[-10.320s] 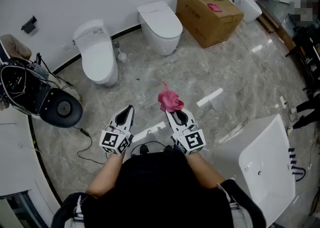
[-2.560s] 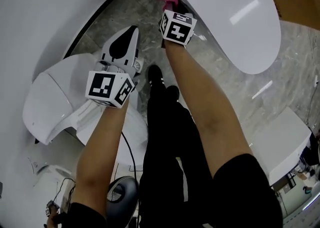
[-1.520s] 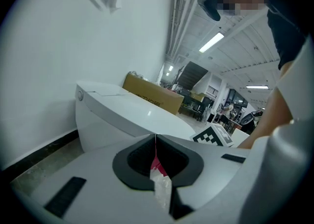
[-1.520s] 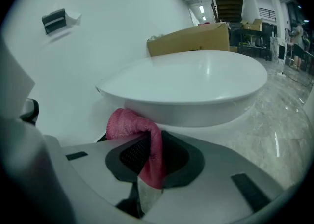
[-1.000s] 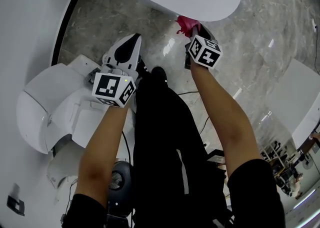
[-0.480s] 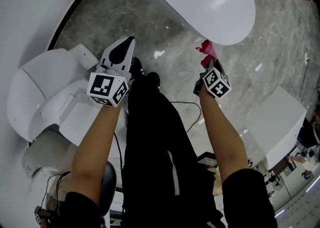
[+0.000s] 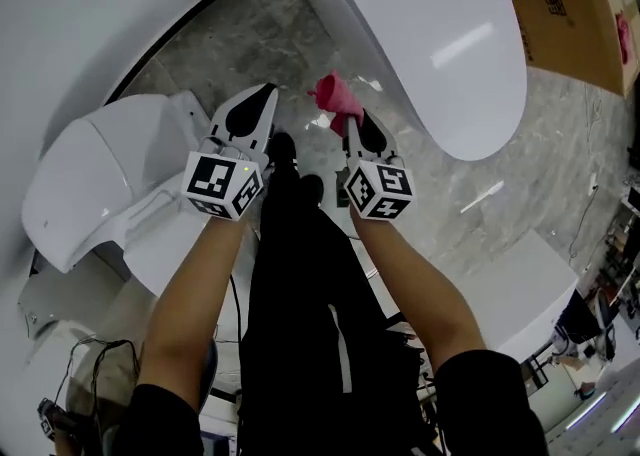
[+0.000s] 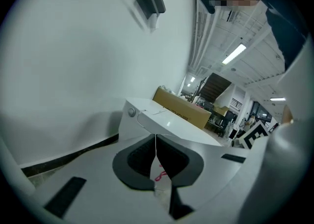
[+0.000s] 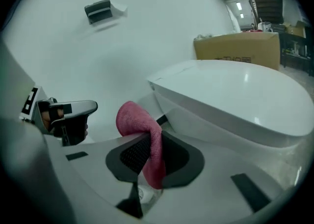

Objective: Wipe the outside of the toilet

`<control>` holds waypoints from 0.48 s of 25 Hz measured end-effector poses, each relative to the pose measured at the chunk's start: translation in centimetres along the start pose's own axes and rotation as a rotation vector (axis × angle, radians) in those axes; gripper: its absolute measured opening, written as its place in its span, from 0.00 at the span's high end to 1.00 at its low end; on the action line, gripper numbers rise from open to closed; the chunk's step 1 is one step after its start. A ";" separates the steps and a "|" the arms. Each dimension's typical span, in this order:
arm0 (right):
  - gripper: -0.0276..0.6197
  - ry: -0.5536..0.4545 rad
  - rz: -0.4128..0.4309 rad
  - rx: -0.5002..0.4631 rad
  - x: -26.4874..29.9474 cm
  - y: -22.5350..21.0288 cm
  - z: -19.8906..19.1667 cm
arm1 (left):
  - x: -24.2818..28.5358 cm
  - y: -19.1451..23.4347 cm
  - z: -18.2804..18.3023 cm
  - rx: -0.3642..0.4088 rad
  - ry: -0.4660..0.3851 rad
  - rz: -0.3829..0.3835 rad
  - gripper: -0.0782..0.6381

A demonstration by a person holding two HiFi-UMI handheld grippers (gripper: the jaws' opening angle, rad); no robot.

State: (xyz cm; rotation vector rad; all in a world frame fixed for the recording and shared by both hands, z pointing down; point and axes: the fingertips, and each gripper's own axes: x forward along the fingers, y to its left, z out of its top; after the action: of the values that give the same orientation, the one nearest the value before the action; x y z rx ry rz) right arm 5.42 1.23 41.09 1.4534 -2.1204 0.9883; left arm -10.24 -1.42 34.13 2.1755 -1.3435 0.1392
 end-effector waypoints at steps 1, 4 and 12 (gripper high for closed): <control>0.83 -0.006 0.026 -0.007 1.8 1.3 0.9 | 0.2 0.9 0.4 -0.004 -0.007 0.008 0.87; 0.83 -0.032 0.067 -0.026 6.9 3.8 3.7 | 0.8 3.2 2.0 -0.001 -0.031 0.015 0.87; 0.83 -0.048 -0.001 -0.075 20.2 4.2 8.5 | 4.4 8.2 3.5 -0.006 -0.043 0.033 0.87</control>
State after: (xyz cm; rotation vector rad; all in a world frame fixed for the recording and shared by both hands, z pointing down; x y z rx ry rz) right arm -5.66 -17.14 47.21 1.4554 -2.1662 0.8726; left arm -15.73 -9.38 36.27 2.1638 -1.4025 0.1015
